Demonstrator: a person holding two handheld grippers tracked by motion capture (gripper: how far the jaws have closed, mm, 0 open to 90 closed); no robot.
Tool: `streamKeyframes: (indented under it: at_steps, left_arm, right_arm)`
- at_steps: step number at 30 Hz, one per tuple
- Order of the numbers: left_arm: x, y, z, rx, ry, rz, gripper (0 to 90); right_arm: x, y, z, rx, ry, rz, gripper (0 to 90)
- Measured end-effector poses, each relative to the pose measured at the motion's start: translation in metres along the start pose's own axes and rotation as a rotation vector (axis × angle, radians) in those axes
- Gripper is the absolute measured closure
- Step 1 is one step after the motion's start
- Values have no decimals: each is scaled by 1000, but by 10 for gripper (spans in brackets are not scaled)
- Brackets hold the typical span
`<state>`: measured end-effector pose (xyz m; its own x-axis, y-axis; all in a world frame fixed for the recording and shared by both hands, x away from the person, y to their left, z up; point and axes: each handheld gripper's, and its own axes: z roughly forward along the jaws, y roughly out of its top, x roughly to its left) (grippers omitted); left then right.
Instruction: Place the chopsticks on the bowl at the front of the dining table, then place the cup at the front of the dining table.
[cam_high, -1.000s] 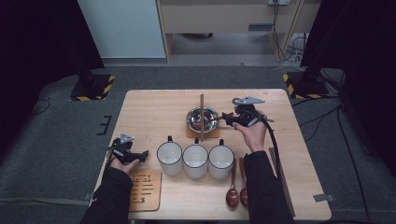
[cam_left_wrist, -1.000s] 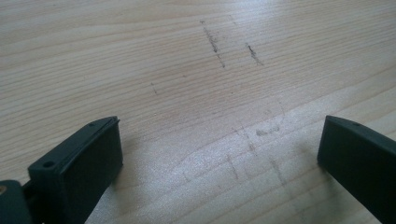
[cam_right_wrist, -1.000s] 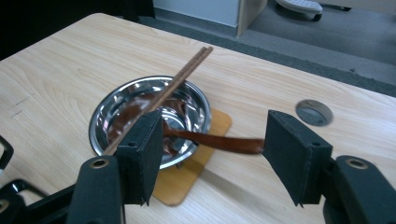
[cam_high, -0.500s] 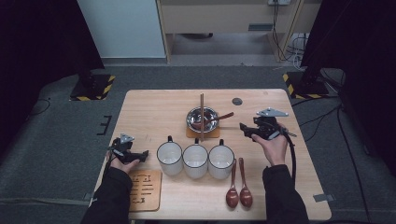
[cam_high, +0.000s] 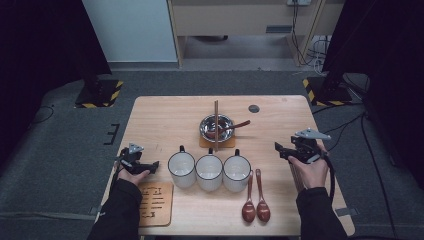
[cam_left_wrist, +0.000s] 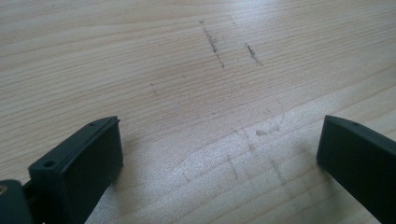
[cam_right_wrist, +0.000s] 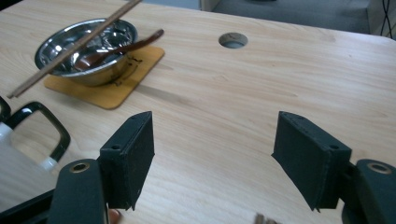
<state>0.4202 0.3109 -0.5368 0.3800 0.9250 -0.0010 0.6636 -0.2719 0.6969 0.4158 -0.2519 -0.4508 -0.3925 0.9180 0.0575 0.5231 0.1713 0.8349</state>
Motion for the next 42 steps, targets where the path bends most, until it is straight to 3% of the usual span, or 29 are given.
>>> streamKeyframes:
  at_steps: [8,13,16,20,25,30,35,42]
  left_arm:
    - [2,-1,-4,-18,2,-5,93]
    - [3,1,-7,0,0,-3,172]
    - [1,3,-10,1,-35,-7,224]
    - [-4,8,-17,-7,-71,30,255]
    - [-9,18,-31,-64,-132,2,281]
    - [-17,31,-48,-116,-165,19,306]
    - [-30,47,-71,-188,-232,15,315]
    - [-48,63,-86,-206,-265,53,327]
  right_arm:
    - [-18,-26,-10,22,-39,5,279]
    - [-29,-45,-9,77,-66,-1,277]
    - [-32,-52,-8,97,-71,9,274]
    - [-40,-56,-10,87,-89,28,259]
    - [-45,-58,-12,90,-102,39,244]
    - [-51,-61,-15,91,-111,52,240]
    - [-57,-65,-17,95,-127,62,237]
    - [-63,-69,-17,109,-141,55,226]
